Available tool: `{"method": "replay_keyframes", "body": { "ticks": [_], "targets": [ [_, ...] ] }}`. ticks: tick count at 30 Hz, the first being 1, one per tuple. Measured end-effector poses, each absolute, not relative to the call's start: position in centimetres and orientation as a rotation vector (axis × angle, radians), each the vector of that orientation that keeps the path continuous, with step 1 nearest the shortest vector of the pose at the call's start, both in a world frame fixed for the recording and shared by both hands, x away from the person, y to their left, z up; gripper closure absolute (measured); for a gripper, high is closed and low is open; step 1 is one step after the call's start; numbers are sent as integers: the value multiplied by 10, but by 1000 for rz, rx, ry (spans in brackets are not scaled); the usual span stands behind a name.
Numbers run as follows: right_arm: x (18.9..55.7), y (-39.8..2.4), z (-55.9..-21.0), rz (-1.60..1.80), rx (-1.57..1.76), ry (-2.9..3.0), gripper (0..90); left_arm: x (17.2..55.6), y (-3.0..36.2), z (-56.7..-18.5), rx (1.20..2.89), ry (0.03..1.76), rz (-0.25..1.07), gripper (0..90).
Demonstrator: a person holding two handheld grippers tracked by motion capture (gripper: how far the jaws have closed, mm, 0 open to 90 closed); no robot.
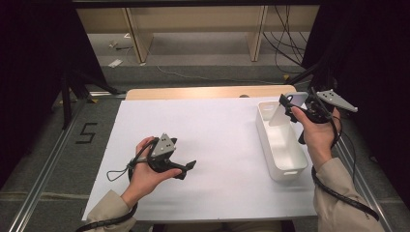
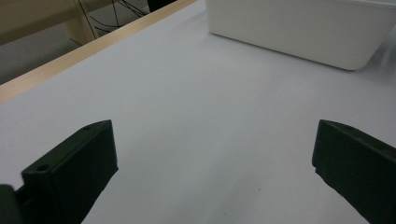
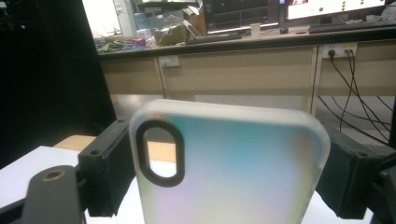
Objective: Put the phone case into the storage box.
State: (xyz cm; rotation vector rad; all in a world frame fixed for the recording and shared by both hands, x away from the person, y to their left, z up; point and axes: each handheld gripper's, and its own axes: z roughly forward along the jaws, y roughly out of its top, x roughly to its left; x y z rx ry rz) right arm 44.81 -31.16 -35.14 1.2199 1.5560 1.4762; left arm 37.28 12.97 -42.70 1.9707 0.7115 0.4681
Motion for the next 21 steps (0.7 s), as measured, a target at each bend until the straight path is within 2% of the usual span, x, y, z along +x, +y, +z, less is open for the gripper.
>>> {"method": "replay_keyframes", "body": {
  "ticks": [21],
  "targets": [
    [450, -312, -354, 1461, 1223, 1564, 184, 367, 148, -428, 1972, 743, 480, 0]
  ]
}}
